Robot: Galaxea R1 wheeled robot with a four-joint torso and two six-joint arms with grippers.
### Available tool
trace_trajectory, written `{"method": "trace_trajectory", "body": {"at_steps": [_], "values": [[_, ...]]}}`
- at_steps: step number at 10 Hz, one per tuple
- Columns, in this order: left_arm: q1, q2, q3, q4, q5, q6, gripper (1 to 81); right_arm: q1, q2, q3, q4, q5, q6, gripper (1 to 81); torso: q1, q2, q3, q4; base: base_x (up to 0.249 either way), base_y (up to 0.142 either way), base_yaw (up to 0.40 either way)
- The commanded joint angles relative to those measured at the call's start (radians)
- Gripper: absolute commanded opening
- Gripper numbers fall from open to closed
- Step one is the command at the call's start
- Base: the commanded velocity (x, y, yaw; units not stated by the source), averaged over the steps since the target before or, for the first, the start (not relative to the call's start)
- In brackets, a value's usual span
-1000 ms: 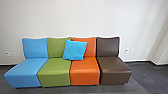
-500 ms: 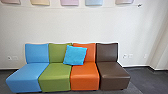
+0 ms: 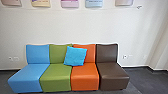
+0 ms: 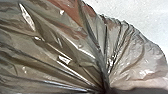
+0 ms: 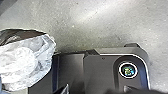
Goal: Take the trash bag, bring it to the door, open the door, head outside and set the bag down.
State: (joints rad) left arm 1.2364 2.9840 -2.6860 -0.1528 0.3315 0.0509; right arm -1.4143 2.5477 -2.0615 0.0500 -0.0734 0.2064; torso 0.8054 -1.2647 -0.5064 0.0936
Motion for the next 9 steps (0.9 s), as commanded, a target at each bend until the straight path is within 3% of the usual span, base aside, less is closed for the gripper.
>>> {"method": "trace_trajectory", "body": {"at_steps": [1, 4, 5, 7, 9], "values": [[-0.053, 0.007, 0.001, 0.025, 0.049, 0.003, 1.0, 0.034, 0.019, -0.051, -0.007, -0.051, -0.004, 81.1, -0.062, 0.096, 0.000, 0.000, 0.000, 0.000, 0.000], [-0.033, 0.021, 0.001, 0.047, 0.049, 0.003, 1.0, 0.008, 0.081, -0.127, -0.010, -0.042, -0.015, 81.1, -0.131, 0.203, 0.000, 0.000, 0.000, 0.000, 0.000], [-0.025, 0.032, 0.000, 0.053, 0.049, 0.003, 1.0, -0.002, 0.093, -0.133, -0.015, -0.025, -0.021, 81.1, -0.156, 0.241, 0.094, 0.000, 0.000, 0.000, 0.000], [0.001, 0.037, -0.002, 0.081, 0.047, 0.003, 1.0, -0.018, 0.122, -0.160, -0.027, -0.020, -0.021, 81.1, -0.188, 0.296, 0.116, 0.000, 0.000, 0.000, 0.000], [0.019, 0.034, -0.003, 0.087, 0.023, 0.003, 1.0, -0.021, 0.178, -0.242, -0.041, -0.022, -0.021, 81.1, -0.223, 0.350, 0.170, 0.000, 0.000, 0.000, 0.000]]}}
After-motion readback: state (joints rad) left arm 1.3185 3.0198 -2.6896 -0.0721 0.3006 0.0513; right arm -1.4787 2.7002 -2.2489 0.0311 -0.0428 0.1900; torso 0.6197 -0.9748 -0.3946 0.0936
